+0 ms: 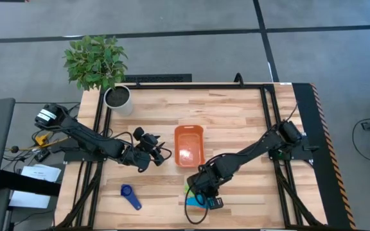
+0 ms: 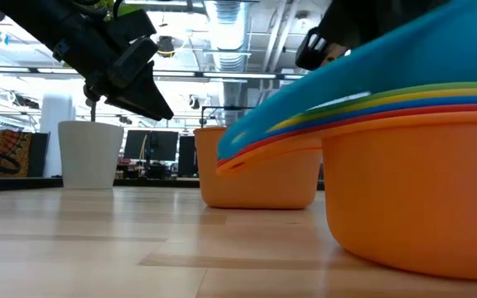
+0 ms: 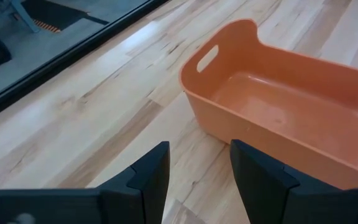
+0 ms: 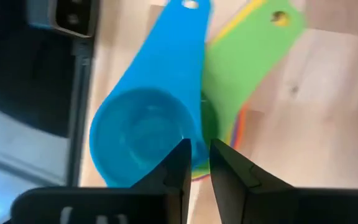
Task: Nest measuring cups in basket
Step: Stack the light blue measuring cup on top of the green measuring cup
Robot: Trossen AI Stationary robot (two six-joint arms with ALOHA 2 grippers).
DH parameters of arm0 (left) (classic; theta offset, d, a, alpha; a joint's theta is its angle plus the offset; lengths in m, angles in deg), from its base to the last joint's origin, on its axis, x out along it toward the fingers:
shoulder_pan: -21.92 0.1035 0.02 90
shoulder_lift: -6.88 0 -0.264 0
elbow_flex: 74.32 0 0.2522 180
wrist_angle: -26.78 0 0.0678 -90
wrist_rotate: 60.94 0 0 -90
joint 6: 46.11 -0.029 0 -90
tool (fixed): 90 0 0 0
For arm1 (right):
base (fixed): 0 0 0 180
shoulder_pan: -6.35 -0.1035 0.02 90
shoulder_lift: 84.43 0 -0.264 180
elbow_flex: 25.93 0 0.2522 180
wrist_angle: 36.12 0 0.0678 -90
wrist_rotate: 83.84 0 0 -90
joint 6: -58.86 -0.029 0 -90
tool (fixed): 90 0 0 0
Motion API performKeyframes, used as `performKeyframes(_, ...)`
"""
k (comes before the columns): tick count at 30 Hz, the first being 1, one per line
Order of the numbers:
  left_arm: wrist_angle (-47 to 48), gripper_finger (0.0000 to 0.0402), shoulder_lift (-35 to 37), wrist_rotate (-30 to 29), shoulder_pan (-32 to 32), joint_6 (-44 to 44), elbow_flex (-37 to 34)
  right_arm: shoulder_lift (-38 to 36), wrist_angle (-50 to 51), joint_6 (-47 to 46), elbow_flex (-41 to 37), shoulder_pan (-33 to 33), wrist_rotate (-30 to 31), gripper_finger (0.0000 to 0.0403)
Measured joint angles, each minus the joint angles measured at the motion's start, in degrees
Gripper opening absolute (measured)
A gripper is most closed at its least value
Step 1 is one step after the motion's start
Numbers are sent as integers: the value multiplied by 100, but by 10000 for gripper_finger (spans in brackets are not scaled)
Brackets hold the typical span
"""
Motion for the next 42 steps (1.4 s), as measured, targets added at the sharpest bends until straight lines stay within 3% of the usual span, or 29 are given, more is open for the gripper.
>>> performKeyframes(5,0,160,0,0,0,0,0,2,44,-137,0,22,418,79)
performKeyframes(21,-3,160,0,81,0,1,0,-127,13,-98,-2,-1,593,38)
performKeyframes(28,-467,160,0,471,-491,-175,-2,-167,363,-130,-2,-195,2059,16)
performKeyframes(31,-1079,160,1,1010,-900,-708,-2,-199,405,-424,-2,-367,2612,8)
performKeyframes(35,-2037,144,-170,2536,-1301,-1142,2,-199,411,-794,-2,-590,3018,10)
performKeyframes(42,-3164,58,-1746,3565,-1562,-1981,442,-256,686,-1803,-7,-890,3790,17)
